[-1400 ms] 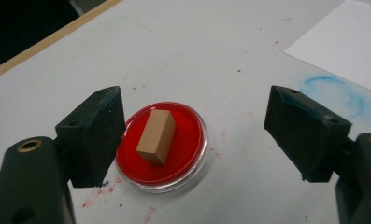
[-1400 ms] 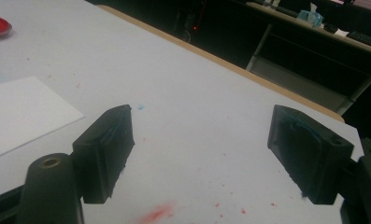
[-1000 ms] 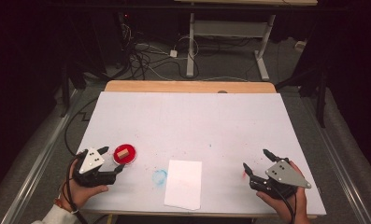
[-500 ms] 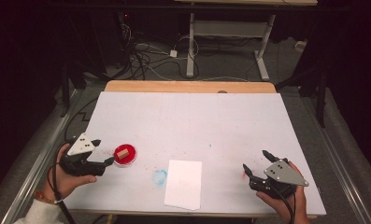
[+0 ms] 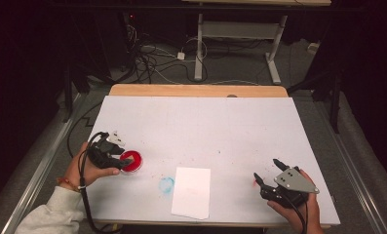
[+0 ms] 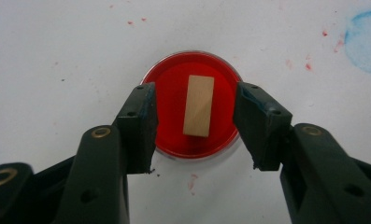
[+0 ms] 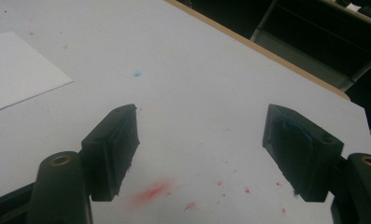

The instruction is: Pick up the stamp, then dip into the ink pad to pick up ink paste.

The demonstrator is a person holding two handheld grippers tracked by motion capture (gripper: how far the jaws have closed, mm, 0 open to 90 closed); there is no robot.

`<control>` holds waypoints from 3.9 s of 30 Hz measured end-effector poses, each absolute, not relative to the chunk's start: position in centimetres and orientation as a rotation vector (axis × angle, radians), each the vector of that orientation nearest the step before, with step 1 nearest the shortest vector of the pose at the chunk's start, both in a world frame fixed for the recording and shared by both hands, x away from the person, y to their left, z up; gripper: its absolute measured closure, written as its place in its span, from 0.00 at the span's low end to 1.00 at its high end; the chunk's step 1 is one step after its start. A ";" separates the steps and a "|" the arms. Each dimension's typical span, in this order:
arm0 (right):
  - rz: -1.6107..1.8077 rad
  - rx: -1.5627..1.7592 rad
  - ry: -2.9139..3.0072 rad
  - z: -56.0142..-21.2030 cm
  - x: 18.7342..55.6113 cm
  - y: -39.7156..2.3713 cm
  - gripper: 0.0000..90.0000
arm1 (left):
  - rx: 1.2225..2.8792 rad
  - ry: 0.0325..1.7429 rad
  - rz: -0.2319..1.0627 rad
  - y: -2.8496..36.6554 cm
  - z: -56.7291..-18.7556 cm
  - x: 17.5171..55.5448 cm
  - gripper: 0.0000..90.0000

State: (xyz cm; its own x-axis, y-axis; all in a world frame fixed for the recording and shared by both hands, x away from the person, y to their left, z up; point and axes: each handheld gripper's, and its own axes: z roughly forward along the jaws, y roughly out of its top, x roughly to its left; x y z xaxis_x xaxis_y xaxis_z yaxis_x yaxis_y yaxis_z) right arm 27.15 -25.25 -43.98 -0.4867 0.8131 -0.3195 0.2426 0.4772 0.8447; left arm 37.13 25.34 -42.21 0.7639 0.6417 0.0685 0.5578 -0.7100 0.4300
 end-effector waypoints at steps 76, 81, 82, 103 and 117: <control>0.980 0.853 2.019 -44.2 27.4 -24.8 0.31 | 2.458 0.871 0.403 26.8 -37.5 35.4 0.82; 0.970 0.847 2.025 -44.3 27.3 -24.8 0.31 | 2.495 0.870 0.363 26.1 -39.1 36.1 0.82; 0.970 0.848 2.026 -44.3 27.3 -24.8 0.31 | 2.502 0.867 0.355 26.0 -39.5 36.3 0.82; 0.945 0.843 2.036 -44.5 27.1 -24.8 0.31 | 2.581 0.912 0.244 24.8 -44.0 38.4 0.82; 0.949 0.833 2.037 -44.4 27.0 -24.8 0.31 | 2.521 0.925 0.231 25.5 -44.6 38.3 0.82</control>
State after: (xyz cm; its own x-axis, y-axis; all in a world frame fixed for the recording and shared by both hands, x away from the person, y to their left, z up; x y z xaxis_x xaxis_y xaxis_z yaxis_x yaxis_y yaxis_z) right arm 27.03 -24.75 -44.39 -0.5254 0.7811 -0.3374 0.2439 0.5182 0.8198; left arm 38.25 25.50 -44.61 0.7622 0.6473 0.0040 0.5733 -0.6779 0.4602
